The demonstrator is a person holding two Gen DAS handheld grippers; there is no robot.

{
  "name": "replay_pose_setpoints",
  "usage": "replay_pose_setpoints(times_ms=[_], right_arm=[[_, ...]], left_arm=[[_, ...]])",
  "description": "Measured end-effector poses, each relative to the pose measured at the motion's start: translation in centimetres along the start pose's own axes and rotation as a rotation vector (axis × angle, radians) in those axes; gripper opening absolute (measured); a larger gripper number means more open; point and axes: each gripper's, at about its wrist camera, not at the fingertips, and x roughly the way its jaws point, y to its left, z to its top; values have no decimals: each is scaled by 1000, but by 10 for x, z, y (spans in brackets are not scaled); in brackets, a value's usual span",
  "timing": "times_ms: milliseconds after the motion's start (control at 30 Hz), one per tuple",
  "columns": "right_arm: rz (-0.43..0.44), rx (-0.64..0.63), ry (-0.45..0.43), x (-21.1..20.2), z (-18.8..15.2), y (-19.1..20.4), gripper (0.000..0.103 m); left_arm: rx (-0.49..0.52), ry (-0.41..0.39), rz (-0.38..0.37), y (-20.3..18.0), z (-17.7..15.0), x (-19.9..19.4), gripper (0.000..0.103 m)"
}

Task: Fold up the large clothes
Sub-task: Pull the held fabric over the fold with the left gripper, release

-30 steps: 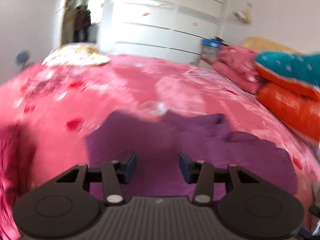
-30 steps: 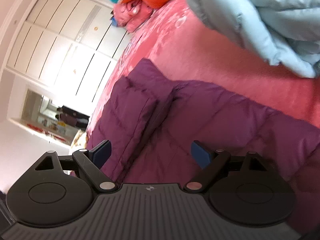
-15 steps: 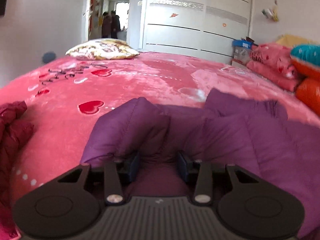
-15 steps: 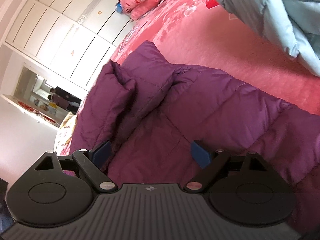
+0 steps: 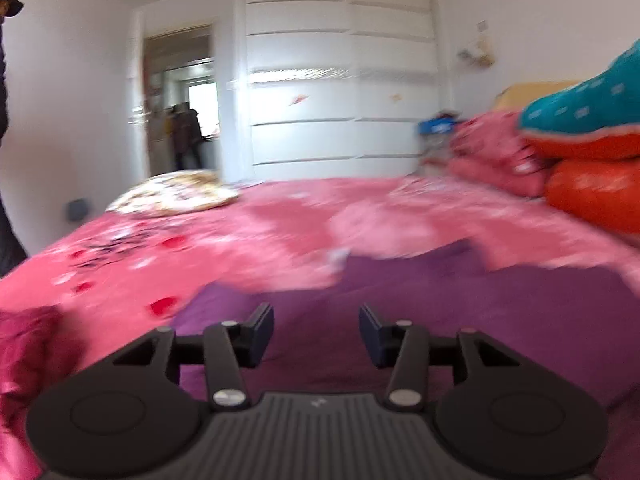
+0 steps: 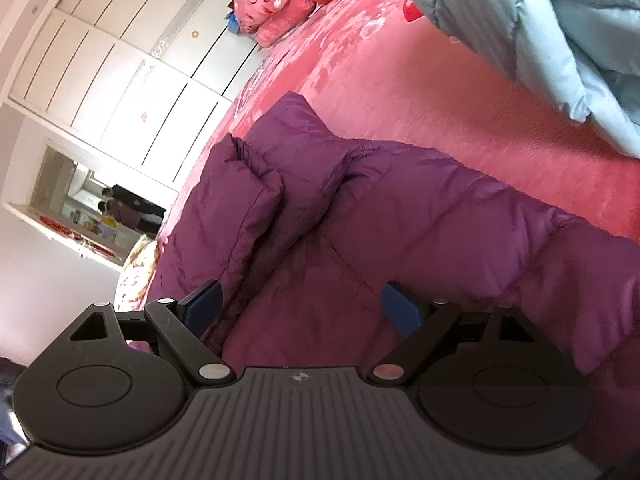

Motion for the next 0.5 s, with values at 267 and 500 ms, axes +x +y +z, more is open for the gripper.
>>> replay_pose_setpoints(times_ms=[267, 500], right_arm=[[-1, 55, -66, -12, 6, -6, 103], [5, 68, -63, -9, 4, -7, 103]], left_arm=[[10, 118, -251, -99, 9, 28, 49], [11, 194, -235, -139, -12, 66, 49]])
